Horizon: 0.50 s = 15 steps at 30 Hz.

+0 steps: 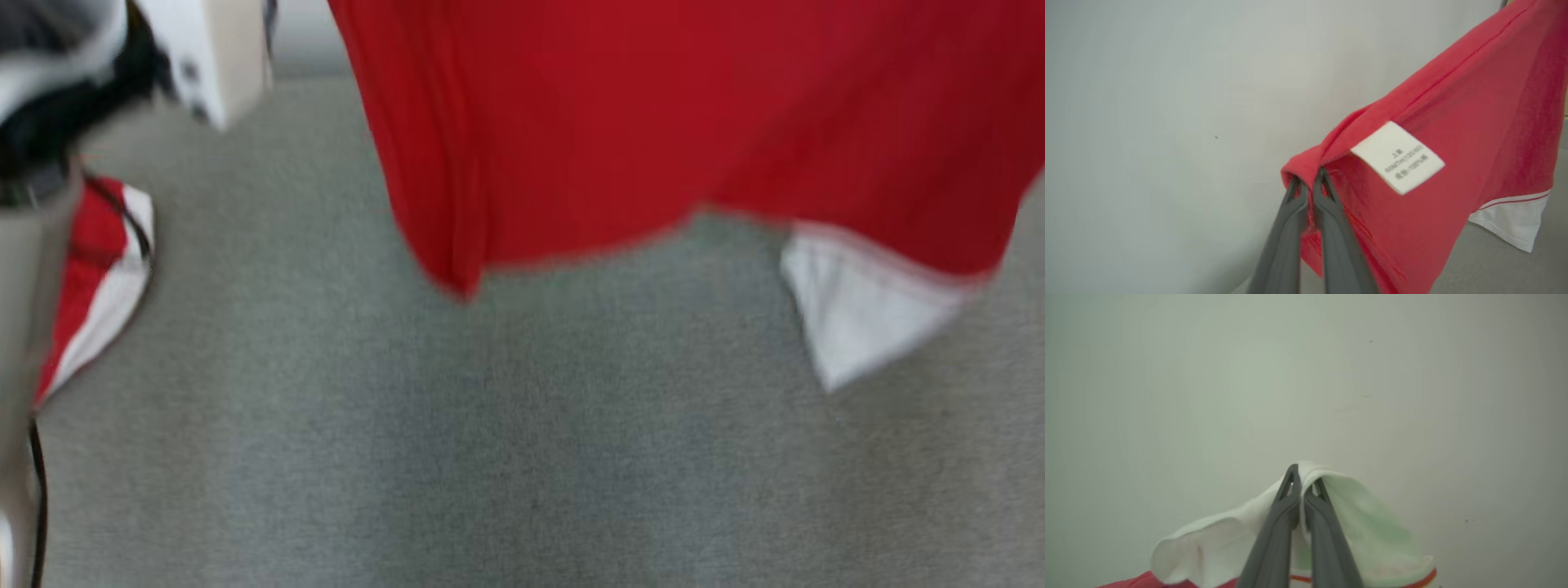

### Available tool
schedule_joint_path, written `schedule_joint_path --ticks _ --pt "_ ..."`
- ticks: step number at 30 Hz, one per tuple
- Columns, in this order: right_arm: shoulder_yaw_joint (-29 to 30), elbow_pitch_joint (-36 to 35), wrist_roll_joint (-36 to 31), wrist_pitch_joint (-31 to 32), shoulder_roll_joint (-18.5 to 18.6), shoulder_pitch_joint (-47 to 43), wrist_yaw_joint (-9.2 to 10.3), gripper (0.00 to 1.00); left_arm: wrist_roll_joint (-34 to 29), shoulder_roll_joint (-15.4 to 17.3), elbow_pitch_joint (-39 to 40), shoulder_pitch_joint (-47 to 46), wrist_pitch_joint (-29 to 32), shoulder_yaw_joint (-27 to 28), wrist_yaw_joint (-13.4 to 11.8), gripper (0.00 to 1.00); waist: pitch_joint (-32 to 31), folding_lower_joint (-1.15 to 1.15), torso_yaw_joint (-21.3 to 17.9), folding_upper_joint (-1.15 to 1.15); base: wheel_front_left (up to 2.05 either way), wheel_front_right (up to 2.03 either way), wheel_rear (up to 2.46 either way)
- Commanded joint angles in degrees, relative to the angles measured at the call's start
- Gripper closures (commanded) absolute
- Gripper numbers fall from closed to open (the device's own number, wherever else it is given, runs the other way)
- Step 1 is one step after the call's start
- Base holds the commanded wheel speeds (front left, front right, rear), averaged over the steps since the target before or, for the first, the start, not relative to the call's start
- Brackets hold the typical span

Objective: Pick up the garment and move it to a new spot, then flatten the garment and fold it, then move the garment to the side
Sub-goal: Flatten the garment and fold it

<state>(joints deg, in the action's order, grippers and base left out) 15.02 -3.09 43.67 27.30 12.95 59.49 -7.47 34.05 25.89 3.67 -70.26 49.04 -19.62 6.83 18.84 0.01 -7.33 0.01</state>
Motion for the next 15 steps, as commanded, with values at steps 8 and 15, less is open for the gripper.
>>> schedule_joint_path --ticks 8,15 --pt "-2.46 11.49 -12.16 -10.15 -5.95 23.75 -0.03 1.00 -11.57 -4.30 -18.82 -21.90 -22.69 -6.19 0.60 1.00 19.31 -0.01 0.79 -0.01 0.00 0.00 0.00" --pt "-6.99 18.94 -11.18 -17.37 -5.62 22.21 -0.03 1.00 -12.52 -5.31 -32.85 -24.41 -40.39 -12.87 0.53 1.00 23.13 -0.01 1.27 -0.01 0.00 0.00 0.00"
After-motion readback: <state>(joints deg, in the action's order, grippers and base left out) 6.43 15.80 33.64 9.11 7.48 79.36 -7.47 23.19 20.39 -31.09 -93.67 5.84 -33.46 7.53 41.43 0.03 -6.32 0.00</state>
